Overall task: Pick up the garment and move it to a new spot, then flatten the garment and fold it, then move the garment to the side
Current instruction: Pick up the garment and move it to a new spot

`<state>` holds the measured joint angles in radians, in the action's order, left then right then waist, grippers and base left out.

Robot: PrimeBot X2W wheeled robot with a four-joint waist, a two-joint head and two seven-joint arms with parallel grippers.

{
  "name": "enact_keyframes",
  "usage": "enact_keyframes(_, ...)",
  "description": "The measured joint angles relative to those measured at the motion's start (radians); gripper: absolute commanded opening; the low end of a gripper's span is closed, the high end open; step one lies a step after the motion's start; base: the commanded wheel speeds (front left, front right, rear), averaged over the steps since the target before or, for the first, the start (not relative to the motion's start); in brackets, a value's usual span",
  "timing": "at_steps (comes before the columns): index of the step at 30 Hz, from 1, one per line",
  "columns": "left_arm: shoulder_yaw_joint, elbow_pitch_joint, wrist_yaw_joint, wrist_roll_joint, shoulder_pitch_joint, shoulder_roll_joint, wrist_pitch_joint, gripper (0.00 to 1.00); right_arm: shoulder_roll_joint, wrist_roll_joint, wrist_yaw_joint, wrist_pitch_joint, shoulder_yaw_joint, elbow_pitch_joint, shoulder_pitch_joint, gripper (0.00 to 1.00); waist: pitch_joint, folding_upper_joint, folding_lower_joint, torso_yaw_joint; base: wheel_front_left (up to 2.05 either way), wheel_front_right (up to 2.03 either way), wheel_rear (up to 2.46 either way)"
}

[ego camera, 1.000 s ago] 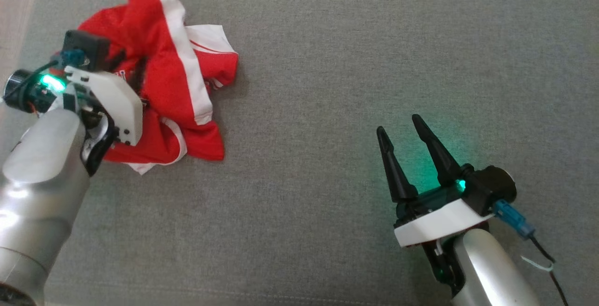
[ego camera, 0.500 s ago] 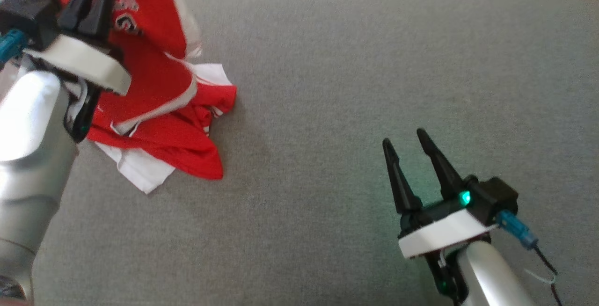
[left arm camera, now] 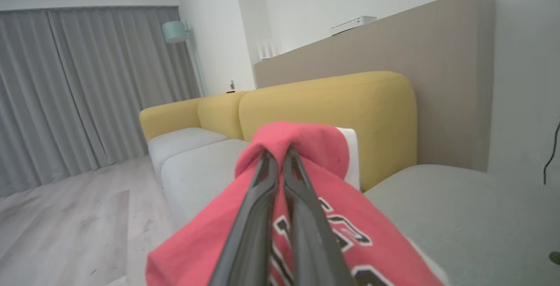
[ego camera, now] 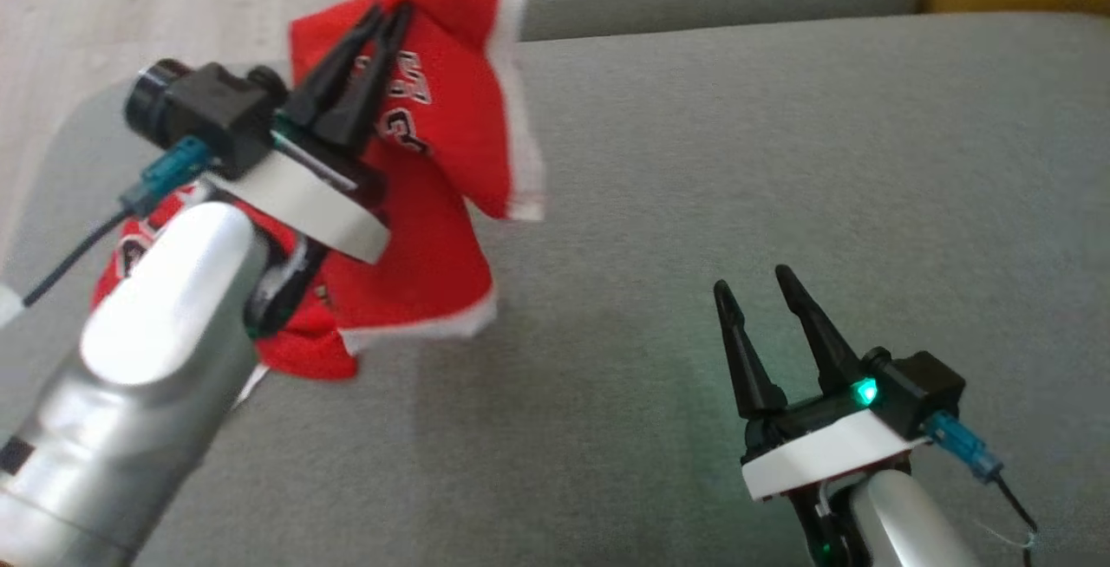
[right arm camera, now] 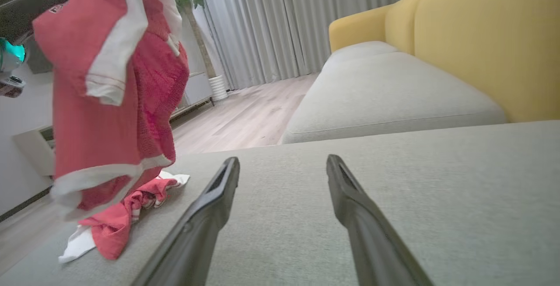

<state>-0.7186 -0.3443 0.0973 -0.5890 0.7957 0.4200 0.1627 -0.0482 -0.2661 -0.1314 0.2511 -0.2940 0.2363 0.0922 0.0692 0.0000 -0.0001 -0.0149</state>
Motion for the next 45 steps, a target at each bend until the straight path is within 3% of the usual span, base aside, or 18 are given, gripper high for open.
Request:
enact_keyframes(8,-0.076,0.091,-0.006,0.018,0.001,-0.052,-0.069,0.0,0.0,-0.034,0.0,0.0,0.003,-0.028,0.035,1.0,0.046,0.0,0.0001,-0.131,0.0,0.0,0.0)
enact_keyframes(14,-0.133,0.047,0.001,0.036,0.062,-0.108,-0.101,0.0,0.0,-0.075,0.0,0.002,0.001,-0.084,0.107,1.0,0.12,0.0,0.0003,-0.243,0.0,0.0,0.0)
enact_keyframes(15,-0.143,0.026,0.001,0.04,0.072,-0.119,-0.101,0.46,0.0,-0.081,0.0,0.002,0.005,-0.086,0.107,1.0,0.132,0.0,0.0003,-0.261,0.0,0.0,0.0)
enact_keyframes(16,-0.16,0.001,0.001,0.054,0.082,-0.127,-0.101,1.0,0.0,-0.087,0.0,0.002,0.01,-0.087,0.107,1.0,0.145,0.0,0.0003,-0.28,0.0,0.0,0.0)
enact_keyframes(21,-0.209,-0.111,0.009,0.072,0.079,-0.175,-0.079,1.0,0.0,-0.096,0.0,0.003,0.026,-0.094,0.106,1.0,0.197,0.0,0.0003,-0.351,0.0,0.0,0.0)
enact_keyframes(26,-0.199,-0.177,0.009,0.069,0.08,-0.169,-0.015,1.0,0.0,-0.092,0.0,0.004,0.047,-0.093,0.106,1.0,0.215,0.0,0.0002,-0.351,0.0,0.0,0.0)
enact_keyframes(35,-0.081,-0.146,-0.073,0.039,0.05,-0.093,0.078,1.0,0.0,-0.047,0.0,0.004,0.079,-0.065,0.098,1.0,0.153,0.0,0.0001,-0.224,0.0,0.0,0.0)
enact_keyframes(45,0.054,0.087,-0.202,0.028,-0.352,-0.021,0.09,1.0,0.0,-0.005,0.0,0.004,0.149,-0.037,0.022,1.0,0.07,0.0,0.0,-0.062,0.0,0.0,0.0)
